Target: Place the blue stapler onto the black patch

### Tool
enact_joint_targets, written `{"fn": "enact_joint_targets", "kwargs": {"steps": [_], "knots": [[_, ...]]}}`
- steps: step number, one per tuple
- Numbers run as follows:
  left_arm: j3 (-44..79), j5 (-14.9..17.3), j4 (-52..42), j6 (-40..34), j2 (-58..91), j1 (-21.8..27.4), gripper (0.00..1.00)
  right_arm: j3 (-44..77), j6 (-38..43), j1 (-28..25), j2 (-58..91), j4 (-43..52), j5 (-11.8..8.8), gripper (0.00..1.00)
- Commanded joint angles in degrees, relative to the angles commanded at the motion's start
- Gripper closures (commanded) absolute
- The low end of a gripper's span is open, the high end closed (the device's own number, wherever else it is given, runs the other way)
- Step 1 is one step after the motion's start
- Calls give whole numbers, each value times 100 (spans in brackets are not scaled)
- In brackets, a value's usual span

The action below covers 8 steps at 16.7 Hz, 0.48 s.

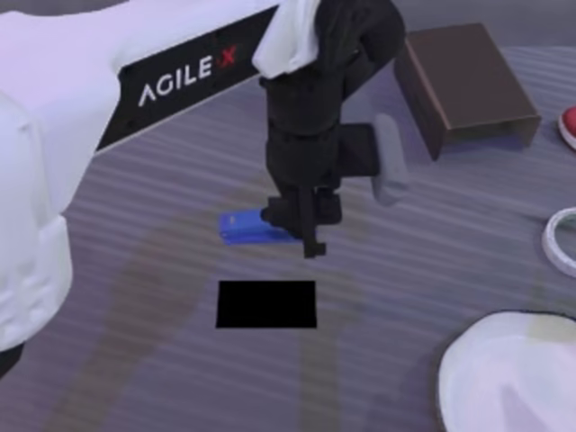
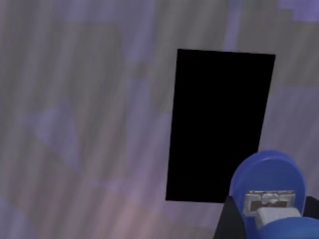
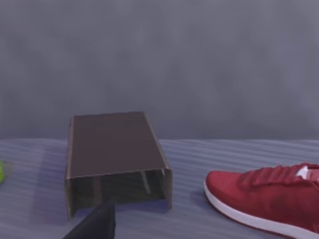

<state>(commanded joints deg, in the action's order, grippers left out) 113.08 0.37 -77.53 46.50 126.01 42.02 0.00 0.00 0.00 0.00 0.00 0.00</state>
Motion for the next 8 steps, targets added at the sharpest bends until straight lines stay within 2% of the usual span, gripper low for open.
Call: {"fn": "enact_joint_targets", "kwargs": {"steps": [8], "knots": [[-190, -6, 231, 93, -14, 11, 100, 0, 0, 0, 0, 0, 0, 0]]}}
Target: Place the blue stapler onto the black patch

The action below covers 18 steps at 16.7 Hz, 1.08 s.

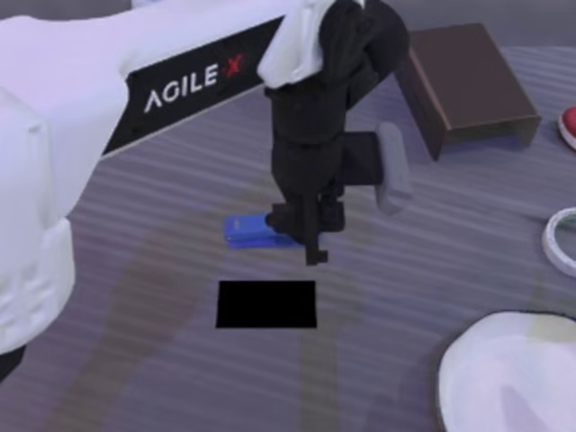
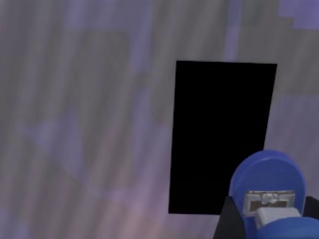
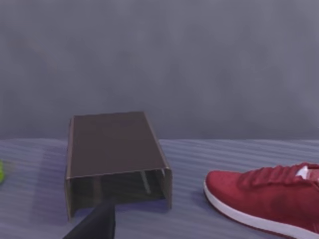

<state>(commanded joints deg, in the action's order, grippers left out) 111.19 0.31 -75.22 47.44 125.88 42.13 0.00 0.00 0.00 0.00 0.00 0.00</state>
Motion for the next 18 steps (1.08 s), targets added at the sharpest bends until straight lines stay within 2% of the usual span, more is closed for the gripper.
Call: {"fn": "enact_joint_targets", "kwargs": {"steps": [7, 13, 18], "knots": [[-1629, 7, 1745, 151, 118, -138, 100, 0, 0, 0, 0, 0, 0, 0], [-1830, 4, 1951, 185, 146, -151, 100, 0, 0, 0, 0, 0, 0, 0], [-1830, 4, 1951, 185, 146, -151, 62, 0, 0, 0, 0, 0, 0, 0]]}}
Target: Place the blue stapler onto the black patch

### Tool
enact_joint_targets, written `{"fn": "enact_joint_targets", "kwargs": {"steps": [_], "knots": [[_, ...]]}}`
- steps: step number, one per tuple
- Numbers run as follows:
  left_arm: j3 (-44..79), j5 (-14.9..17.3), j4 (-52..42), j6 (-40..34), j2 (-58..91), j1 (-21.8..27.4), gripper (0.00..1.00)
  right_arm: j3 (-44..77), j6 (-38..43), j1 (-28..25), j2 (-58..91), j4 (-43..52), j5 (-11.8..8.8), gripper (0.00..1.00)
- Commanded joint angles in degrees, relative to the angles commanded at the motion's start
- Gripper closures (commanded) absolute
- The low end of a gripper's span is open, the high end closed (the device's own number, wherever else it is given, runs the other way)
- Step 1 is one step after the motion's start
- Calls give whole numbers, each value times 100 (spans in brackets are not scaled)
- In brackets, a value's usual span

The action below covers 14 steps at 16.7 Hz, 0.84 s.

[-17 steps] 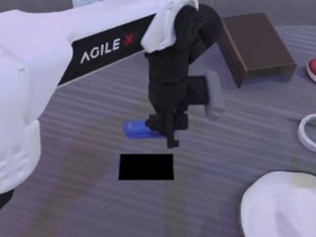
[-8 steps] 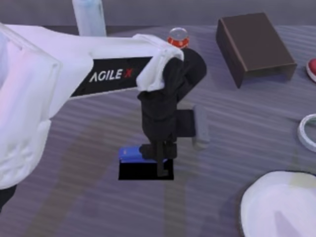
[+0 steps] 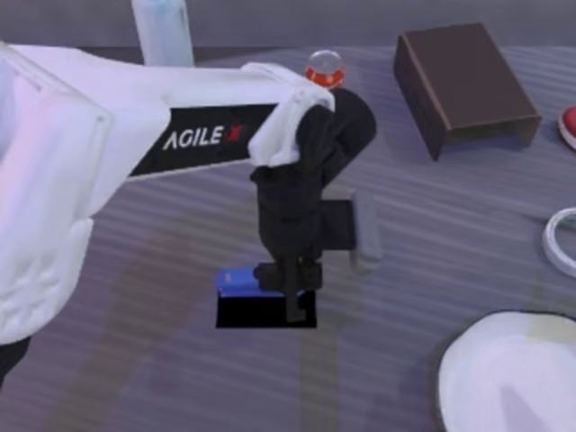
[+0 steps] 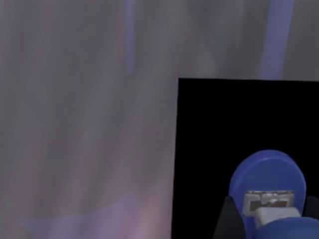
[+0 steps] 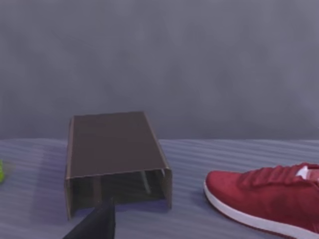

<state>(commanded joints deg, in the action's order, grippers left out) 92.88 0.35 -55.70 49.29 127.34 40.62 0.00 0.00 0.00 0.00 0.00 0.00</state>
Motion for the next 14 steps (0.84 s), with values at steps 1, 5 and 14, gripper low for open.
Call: {"fn": "enact_joint_targets", "kwargs": {"steps": [1, 5, 14], "knots": [[0, 0, 0, 0, 0, 0, 55, 0, 0, 0, 0, 0, 0, 0], [0, 0, 0, 0, 0, 0, 25, 0, 0, 0, 0, 0, 0, 0], [0, 0, 0, 0, 0, 0, 0, 0, 0, 0, 0, 0, 0, 0]]}}
